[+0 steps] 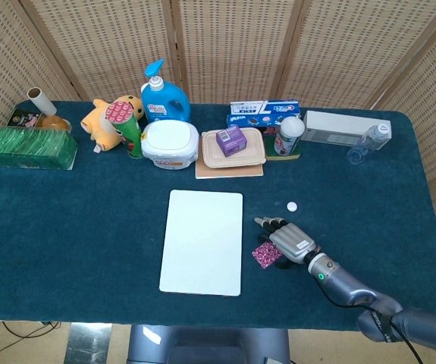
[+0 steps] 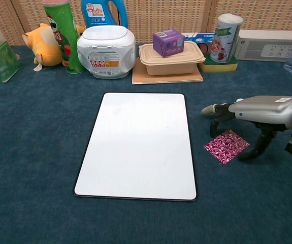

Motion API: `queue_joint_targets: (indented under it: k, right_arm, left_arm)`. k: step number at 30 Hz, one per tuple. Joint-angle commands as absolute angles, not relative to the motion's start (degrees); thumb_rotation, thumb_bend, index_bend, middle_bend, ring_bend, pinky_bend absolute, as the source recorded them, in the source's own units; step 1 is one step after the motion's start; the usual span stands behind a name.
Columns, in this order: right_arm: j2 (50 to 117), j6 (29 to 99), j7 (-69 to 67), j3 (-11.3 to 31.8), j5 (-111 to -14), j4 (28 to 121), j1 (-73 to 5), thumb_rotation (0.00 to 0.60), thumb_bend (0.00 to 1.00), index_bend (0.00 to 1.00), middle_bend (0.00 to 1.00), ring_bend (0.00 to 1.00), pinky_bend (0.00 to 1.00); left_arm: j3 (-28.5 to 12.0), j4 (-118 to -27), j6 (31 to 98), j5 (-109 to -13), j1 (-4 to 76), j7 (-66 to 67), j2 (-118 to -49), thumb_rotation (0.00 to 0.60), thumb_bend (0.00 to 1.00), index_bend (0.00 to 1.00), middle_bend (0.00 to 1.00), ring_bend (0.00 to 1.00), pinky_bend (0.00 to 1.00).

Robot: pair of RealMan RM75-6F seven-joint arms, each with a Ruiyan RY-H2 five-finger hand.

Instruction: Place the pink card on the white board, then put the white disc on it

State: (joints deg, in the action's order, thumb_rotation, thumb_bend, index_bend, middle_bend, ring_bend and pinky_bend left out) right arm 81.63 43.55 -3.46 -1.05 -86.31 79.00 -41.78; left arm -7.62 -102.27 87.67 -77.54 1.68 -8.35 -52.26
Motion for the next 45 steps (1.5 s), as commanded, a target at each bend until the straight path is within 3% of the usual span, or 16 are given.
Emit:
queue_joint_targets:
  k: [1, 15, 26, 38, 45]
  right_arm:
    - [81.6, 43.9, -3.5, -1.1, -86.4, 79.1, -41.7, 0.6, 0.31, 0.47, 0.01, 0.02, 0.1]
    - [80.8, 46.0, -4.4, -1.1, -87.0, 80.1, -41.3, 0.6, 0.31, 0.48, 0.01, 0.03, 0.1]
    - [79.1, 44.4, 0.2, 2.7, -83.4, 86.1, -44.0, 0.6, 0.31, 0.48, 0.01, 0.03, 0.1]
    - [84.3, 37.8, 12.6, 9.7, -69.4, 90.6, -52.0, 0.6, 0.31, 0.48, 0.01, 0.03, 0.11]
    - [90.2, 36.5, 20.6, 11.2, -56.6, 88.2, -58.1, 0.6, 0.32, 0.48, 0.02, 0.0, 0.11]
  left_arm:
    - [-7.6, -102.2, 87.7, -77.6, 1.7, -8.5, -52.2, 0.6, 0.1, 0.0, 0.0, 0.0, 0.0]
    - [-7.6, -102.1, 87.7, -77.8, 1.5, -9.3, -52.0, 0.6, 0.1, 0.0, 0.0, 0.0, 0.0]
    - [-7.7, -102.0, 87.7, -77.7, 1.5, -10.1, -51.8, 0.6, 0.1, 0.0, 0.0, 0.0, 0.0]
    - [-7.6, -101.9, 87.6, -78.0, 1.6, -10.3, -51.8, 0.6, 0.1, 0.0, 0.0, 0.0, 0.0]
    - [-7.5, -101.4, 86.7, -78.1, 1.9, -10.9, -51.6, 0.6, 0.1, 0.0, 0.0, 0.0, 0.0]
